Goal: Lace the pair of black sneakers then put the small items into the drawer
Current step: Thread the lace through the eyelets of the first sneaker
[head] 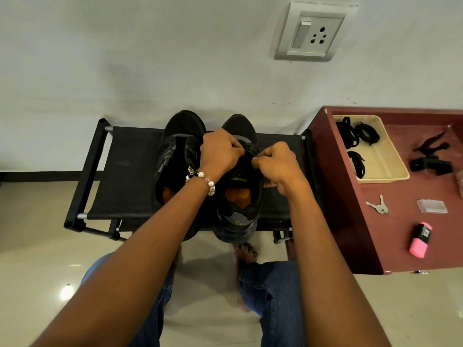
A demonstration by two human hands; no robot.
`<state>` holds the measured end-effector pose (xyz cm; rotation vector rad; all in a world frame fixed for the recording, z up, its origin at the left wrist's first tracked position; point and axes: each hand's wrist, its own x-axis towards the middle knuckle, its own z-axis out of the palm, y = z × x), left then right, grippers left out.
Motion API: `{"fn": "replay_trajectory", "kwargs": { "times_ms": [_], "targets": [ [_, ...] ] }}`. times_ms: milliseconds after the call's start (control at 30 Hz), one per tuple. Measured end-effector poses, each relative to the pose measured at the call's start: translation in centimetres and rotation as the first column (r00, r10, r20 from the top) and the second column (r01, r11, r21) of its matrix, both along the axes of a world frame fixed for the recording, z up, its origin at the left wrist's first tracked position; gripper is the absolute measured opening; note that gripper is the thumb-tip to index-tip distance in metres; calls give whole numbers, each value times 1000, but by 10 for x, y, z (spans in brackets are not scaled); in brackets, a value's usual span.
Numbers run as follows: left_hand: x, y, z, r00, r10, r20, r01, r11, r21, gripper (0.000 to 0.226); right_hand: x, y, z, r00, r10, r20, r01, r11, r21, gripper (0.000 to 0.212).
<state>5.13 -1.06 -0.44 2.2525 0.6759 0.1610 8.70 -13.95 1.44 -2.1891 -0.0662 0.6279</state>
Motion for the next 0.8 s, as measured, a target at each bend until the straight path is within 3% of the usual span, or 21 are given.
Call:
{"fn": "replay_trajectory", "kwargs": {
  "times_ms": [167,267,433,567,667,800],
  "targets": [
    [-2,-4,0,1000,-11,-16,12,998,68,8,0,2,-2,999,-17,33,18,1000,-8,15],
    [-3,-9,-5,1000,-5,-5,5,999,33,8,0,1,-1,1000,19,21,-19,1000,-1,12],
    [-2,-10,-10,990,140,-9,-139,964,-228,4,5,-6,-2,993,103,-54,-100,994,45,9],
    [0,-9,-10,981,185,-63,-195,914,-357,3,13,-15,-8,983,134,-129,-110,978,178,32],
    [2,-9,-9,975,199,-97,-220,907,-360,5,15,-9,-18,998,-1,-58,15,972,236,16],
    [2,-6,-10,982,158,-103,-184,915,-359,10,14,7,-32,984,-115,138,98,987,126,7]
  ]
}}
